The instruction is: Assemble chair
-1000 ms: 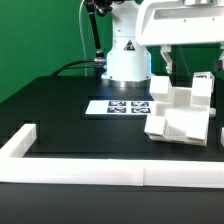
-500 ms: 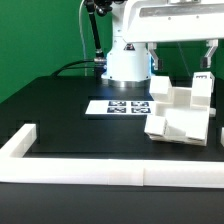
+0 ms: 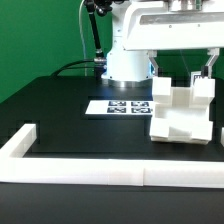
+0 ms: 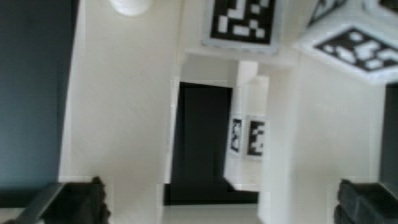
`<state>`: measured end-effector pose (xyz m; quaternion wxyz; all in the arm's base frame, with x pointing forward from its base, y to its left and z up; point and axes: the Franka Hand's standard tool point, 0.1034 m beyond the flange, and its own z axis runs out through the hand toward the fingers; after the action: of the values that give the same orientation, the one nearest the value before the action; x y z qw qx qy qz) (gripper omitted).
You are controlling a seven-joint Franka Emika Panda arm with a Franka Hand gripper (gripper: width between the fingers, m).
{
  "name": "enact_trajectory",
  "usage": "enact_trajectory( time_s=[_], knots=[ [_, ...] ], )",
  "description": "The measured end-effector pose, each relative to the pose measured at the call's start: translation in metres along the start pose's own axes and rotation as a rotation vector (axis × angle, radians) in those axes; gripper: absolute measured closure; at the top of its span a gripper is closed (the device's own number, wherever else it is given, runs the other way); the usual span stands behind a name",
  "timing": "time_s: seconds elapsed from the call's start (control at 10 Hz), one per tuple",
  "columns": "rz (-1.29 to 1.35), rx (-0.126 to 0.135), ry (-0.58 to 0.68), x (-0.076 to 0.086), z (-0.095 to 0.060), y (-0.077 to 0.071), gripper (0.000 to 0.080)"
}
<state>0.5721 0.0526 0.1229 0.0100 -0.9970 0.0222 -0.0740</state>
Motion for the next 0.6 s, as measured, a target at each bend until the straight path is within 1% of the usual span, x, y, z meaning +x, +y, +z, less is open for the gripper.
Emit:
enact_trajectory(
  time_s=[0.2, 0.4, 0.6],
  knots=[
    [0.003, -0.011, 0.005, 0.006, 0.012, 0.002, 0.0150],
    [0.011, -0.016, 0.009, 0.014, 0.016, 0.005, 0.0150],
    [0.013, -0.019, 0.013, 0.020, 0.024, -0.002, 0.0150]
  ],
)
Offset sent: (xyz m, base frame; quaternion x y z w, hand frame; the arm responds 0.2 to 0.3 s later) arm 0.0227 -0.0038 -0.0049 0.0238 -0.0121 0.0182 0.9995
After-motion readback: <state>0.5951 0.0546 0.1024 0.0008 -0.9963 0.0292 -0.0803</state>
